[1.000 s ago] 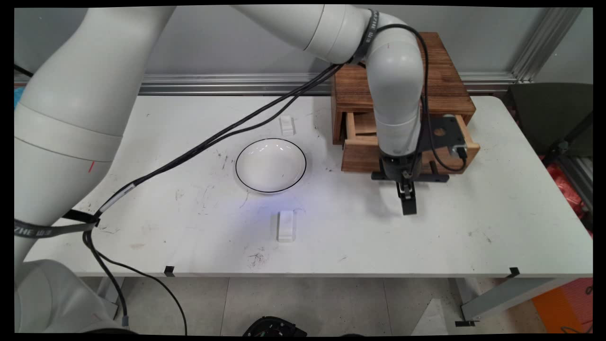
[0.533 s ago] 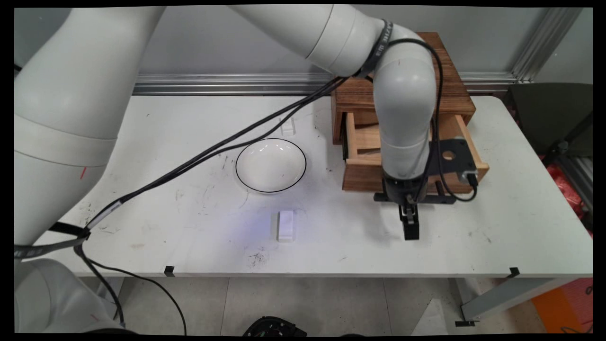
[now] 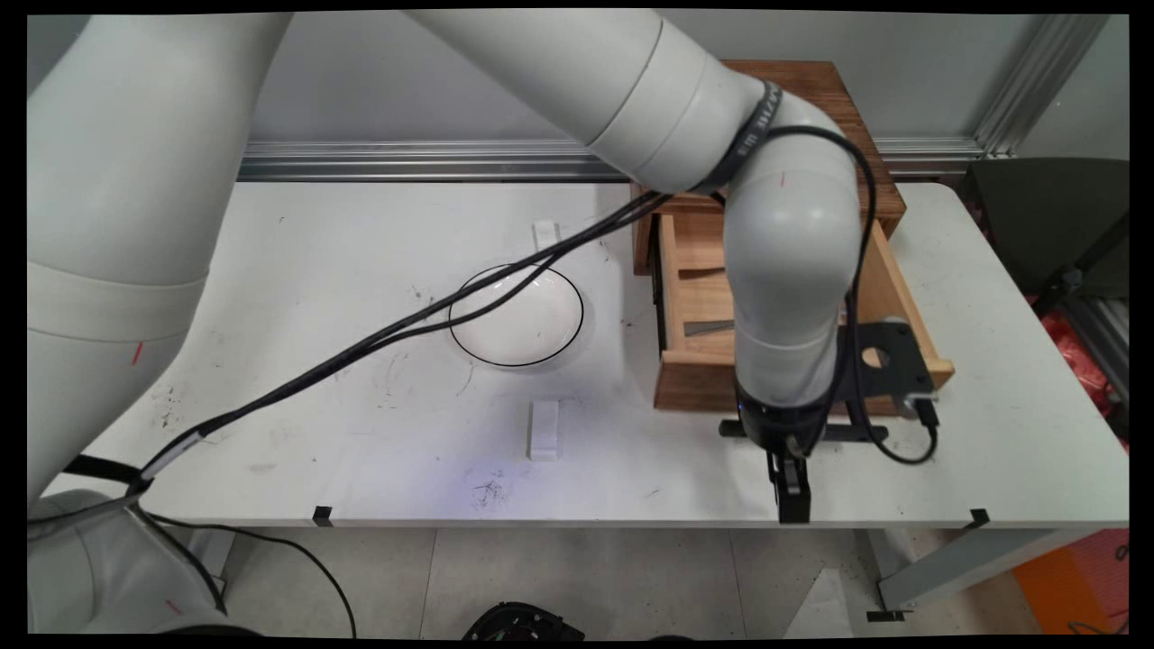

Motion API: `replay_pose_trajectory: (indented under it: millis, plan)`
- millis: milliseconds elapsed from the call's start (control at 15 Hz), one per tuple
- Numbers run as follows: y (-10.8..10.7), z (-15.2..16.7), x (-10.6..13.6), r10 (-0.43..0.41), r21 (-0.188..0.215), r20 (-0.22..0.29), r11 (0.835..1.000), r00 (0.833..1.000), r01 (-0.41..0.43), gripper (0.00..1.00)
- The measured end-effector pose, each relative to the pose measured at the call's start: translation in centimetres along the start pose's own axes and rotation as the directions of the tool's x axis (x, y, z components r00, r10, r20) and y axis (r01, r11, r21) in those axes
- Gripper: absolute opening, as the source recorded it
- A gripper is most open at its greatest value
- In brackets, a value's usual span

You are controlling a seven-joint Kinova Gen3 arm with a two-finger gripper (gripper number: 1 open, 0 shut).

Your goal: Open the drawer

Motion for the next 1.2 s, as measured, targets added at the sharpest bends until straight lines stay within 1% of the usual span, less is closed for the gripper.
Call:
replay_pose_trajectory:
  millis: [200, 400, 667, 1200]
  plan:
    - [2.5, -0.1, 0.3, -0.008, -0.012, -0.007, 1.0, 1.0, 0.008, 1.0]
    - [4.3, -0.1, 0.5, -0.011, -0.019, -0.01, 1.0, 1.0, 0.011, 1.0]
    - [5.8, -0.1, 0.7, -0.011, -0.025, -0.014, 1.0, 1.0, 0.011, 1.0]
    - [7.5, -0.3, 0.8, -0.008, -0.031, -0.022, 0.999, 1.0, 0.007, 1.0]
